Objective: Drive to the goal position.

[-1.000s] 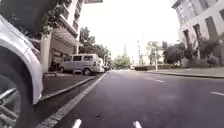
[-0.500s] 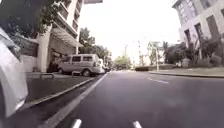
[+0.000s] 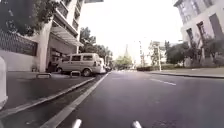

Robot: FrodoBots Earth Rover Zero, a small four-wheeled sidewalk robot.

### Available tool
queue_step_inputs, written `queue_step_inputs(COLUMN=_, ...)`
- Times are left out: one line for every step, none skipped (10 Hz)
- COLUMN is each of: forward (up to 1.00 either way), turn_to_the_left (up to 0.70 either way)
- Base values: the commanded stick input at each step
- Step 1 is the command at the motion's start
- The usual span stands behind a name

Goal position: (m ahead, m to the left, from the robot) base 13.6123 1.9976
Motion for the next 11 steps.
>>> queue_step_inputs(forward=0.7, turn_to_the_left=0.0)
queue_step_inputs(forward=0.7, turn_to_the_left=0.0)
queue_step_inputs(forward=0.7, turn_to_the_left=0.0)
queue_step_inputs(forward=0.7, turn_to_the_left=0.0)
queue_step_inputs(forward=0.7, turn_to_the_left=-0.08)
queue_step_inputs(forward=0.7, turn_to_the_left=-0.14)
queue_step_inputs(forward=0.7, turn_to_the_left=-0.14)
queue_step_inputs(forward=0.7, turn_to_the_left=-0.14)
queue_step_inputs(forward=0.7, turn_to_the_left=-0.12)
queue_step_inputs(forward=0.7, turn_to_the_left=0.0)
queue_step_inputs(forward=0.7, turn_to_the_left=0.0)
